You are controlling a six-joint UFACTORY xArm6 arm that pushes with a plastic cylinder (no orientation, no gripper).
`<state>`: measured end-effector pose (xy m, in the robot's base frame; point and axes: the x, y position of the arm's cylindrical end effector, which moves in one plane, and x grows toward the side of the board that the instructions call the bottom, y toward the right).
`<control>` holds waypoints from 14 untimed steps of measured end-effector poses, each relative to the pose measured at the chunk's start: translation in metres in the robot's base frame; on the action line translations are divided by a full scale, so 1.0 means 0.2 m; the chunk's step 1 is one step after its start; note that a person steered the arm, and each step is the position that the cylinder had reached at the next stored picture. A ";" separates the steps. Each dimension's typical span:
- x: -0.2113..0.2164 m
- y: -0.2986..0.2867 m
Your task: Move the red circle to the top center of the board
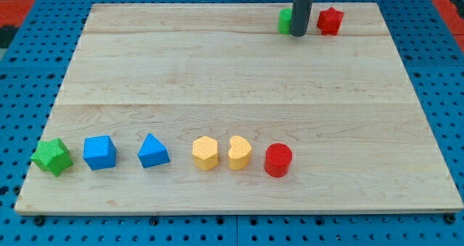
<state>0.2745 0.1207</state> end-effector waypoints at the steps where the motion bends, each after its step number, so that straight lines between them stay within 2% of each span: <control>1: 0.39 0.28; 2: 1.05 0.59; 3: 1.50 0.57; 4: 1.68 0.28; 5: 1.59 -0.17; 6: 1.32 -0.41; 7: 1.04 -0.47; 8: 0.87 -0.75; 9: 0.88 -0.85; 11: 0.30 -1.15; 12: 0.30 -1.33; 13: 0.11 -1.36; 14: 0.09 -1.05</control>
<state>0.2926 -0.0899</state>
